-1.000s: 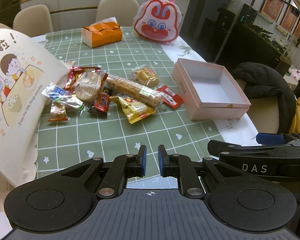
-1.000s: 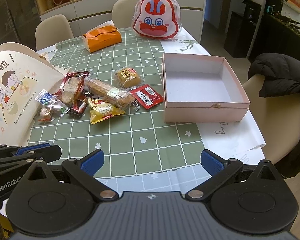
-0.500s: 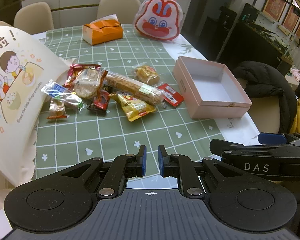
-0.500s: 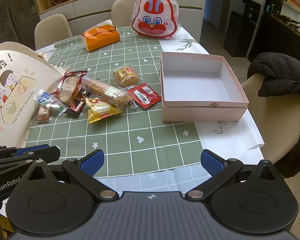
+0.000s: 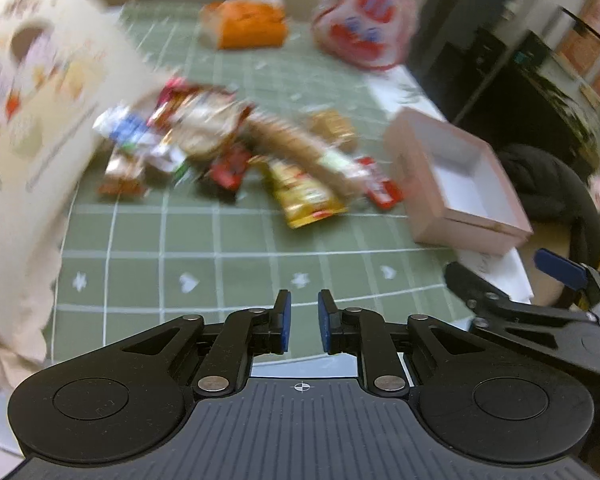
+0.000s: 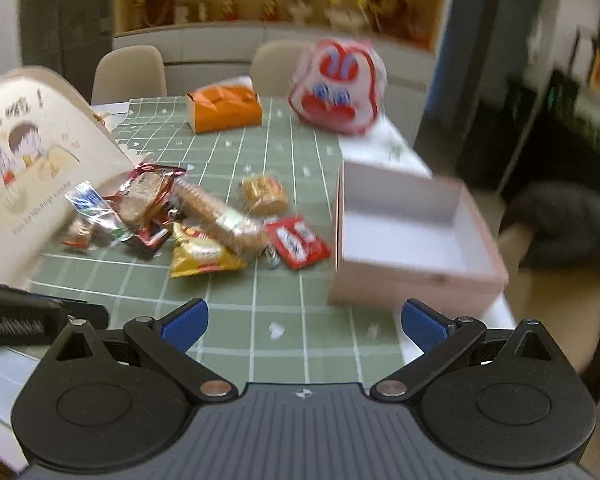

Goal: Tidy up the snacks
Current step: 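Reach the right tool into the snack pile and grasp the red snack bag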

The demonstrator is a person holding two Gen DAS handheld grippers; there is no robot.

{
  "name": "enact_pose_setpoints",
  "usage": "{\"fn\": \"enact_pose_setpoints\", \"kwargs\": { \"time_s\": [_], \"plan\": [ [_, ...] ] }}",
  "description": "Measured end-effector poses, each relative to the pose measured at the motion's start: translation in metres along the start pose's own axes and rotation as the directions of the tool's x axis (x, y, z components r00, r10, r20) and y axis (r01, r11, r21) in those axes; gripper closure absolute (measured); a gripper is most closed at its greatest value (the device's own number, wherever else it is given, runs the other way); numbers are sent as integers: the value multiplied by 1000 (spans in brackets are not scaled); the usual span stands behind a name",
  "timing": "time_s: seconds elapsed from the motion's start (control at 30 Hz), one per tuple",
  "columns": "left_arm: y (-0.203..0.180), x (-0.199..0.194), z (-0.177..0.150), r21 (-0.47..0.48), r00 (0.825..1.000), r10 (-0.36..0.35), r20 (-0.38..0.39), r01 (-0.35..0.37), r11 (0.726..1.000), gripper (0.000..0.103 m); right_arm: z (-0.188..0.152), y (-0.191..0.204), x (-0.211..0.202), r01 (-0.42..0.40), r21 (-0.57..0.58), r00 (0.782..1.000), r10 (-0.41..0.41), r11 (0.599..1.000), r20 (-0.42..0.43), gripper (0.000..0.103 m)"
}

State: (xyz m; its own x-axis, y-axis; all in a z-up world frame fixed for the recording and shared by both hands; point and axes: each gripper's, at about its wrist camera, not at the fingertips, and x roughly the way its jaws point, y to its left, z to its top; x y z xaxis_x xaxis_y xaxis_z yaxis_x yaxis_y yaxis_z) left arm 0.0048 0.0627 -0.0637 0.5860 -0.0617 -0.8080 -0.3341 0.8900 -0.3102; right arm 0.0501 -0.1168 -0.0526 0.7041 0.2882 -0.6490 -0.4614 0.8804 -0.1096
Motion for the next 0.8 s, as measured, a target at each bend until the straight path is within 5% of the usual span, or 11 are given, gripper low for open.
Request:
{"fn": "enact_pose_setpoints", "kwargs": {
  "time_s": [0.07,0.17,0.37,0.63,0.8],
  "plan": [
    [22,10,2,-56,1000,26,-14,-27,998,84,-2,10,15,1,-47,1000,0,999,22,0],
    [55,23,11,-120,998,52,-44,-57,991,84,0,26,47,-39,-93,998,34,995,-51,0],
    [110,36,31,-177,981,192,-38,-196,965,84,27,57,91,-277,-27,951,270,960,-149,0],
    [148,50,83,-192,979,173,110,-150,970,83,118,108,165,-451,-65,885,436,890,-162,12],
    [166,58,97,-205,975,193,105,-169,964,83,176,142,224,-416,-32,897,405,909,-176,8]
  ]
}}
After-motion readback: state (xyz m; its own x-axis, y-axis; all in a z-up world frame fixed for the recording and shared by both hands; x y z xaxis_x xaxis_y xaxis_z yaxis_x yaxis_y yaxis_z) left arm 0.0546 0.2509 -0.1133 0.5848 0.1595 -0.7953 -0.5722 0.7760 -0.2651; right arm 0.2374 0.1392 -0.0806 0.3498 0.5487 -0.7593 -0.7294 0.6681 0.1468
